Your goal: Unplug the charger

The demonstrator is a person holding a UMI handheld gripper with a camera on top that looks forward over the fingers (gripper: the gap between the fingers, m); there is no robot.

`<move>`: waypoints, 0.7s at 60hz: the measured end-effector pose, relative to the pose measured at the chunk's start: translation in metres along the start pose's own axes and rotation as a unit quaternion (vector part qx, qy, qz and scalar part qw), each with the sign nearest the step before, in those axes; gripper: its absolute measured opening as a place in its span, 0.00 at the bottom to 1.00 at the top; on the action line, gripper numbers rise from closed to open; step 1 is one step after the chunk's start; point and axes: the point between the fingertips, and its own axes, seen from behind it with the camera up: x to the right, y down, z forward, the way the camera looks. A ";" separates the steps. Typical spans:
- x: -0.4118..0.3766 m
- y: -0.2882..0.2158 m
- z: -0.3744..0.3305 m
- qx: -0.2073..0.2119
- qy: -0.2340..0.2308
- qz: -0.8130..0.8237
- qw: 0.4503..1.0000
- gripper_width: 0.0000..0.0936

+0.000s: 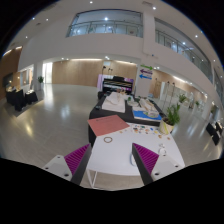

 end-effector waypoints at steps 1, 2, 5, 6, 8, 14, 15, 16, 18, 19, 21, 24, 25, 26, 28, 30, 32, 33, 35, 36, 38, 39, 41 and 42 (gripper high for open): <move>0.001 0.001 0.000 0.000 0.003 -0.001 1.000 0.91; 0.003 0.002 0.001 -0.001 0.005 -0.001 1.000 0.91; 0.006 0.008 0.002 -0.006 0.008 0.000 1.000 0.91; 0.007 0.011 0.002 -0.009 0.010 0.001 1.000 0.91; 0.010 0.018 0.002 -0.015 0.014 0.003 1.000 0.91; 0.022 0.036 0.005 -0.027 0.030 0.009 0.999 0.91; 0.026 0.040 0.006 -0.029 0.033 0.010 0.999 0.91; 0.029 0.043 0.007 -0.031 0.036 0.010 0.999 0.91; 0.037 0.052 0.010 -0.035 0.042 0.011 0.998 0.91; 0.041 0.057 0.011 -0.038 0.045 0.012 0.998 0.91; 0.049 0.066 0.015 -0.044 0.052 0.014 0.998 0.91; 0.062 0.080 0.019 -0.050 0.061 0.023 0.997 0.91; 0.067 0.085 0.020 -0.052 0.064 0.026 0.996 0.91; 0.085 0.098 0.035 -0.053 0.066 0.028 0.996 0.91; 0.094 0.108 0.039 -0.057 0.072 0.031 0.995 0.91; 0.105 0.117 0.042 -0.059 0.080 0.033 0.995 0.91; 0.115 0.126 0.048 -0.061 0.087 0.037 0.994 0.91; 0.121 0.130 0.050 -0.062 0.091 0.039 0.993 0.91; 0.132 0.139 0.055 -0.061 0.097 0.043 0.992 0.91; 0.137 0.143 0.062 -0.058 0.100 0.045 0.992 0.91; 0.147 0.150 0.069 -0.053 0.104 0.050 0.992 0.91; 0.151 0.153 0.069 -0.051 0.105 0.051 0.992 0.92; 0.159 0.159 0.077 -0.047 0.106 0.051 0.992 0.92; 0.162 0.161 0.083 -0.044 0.107 0.050 0.992 0.92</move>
